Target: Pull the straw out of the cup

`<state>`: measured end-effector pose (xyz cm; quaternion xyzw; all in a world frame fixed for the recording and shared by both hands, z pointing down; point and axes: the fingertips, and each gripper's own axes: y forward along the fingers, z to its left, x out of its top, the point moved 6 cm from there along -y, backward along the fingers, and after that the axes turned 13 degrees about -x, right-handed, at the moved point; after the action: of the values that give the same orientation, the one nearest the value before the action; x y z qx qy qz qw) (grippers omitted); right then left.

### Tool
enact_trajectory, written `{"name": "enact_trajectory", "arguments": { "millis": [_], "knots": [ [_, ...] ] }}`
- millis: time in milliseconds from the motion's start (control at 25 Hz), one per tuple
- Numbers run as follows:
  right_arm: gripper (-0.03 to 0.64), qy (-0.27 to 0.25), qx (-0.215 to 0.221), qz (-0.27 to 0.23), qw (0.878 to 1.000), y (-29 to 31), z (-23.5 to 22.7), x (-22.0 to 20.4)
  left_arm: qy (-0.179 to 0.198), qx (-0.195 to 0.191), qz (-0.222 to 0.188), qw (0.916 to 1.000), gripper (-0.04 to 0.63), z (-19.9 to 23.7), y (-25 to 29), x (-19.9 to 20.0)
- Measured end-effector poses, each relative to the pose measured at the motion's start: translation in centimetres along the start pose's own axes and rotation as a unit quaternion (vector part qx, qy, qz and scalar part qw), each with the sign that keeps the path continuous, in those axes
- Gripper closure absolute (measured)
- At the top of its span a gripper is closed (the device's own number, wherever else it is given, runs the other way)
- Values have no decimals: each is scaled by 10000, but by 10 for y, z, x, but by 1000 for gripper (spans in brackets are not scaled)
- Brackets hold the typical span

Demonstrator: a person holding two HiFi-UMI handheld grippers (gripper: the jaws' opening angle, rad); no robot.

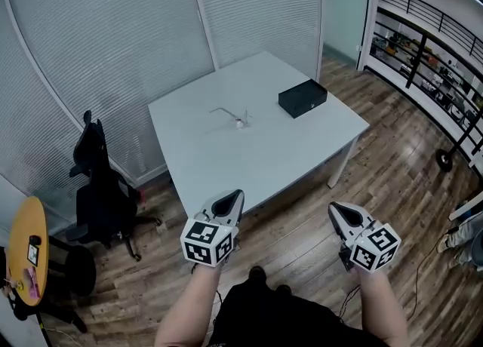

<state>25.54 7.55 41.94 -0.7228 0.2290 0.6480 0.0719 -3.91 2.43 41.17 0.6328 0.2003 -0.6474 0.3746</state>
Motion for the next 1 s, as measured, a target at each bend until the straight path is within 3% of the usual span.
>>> {"name": "enact_trajectory", "arguments": {
  "millis": [280,640,840,1000],
  "knots": [
    [611,-139,107,133,9998,50,-1,4,-82,22,-136,9999,586,46,28,2],
    [611,-437,166,354,9983,186,-20,39,-248,77,-456,9986,584,174,83,22],
    [611,-508,433,470,9967,263,-9,53,-318,174,-424,9984,424,234,101,31],
    [611,-462,481,572,9961,304,-7,59,-392,186,-368,9984,356,269,111,34]
  ]
}}
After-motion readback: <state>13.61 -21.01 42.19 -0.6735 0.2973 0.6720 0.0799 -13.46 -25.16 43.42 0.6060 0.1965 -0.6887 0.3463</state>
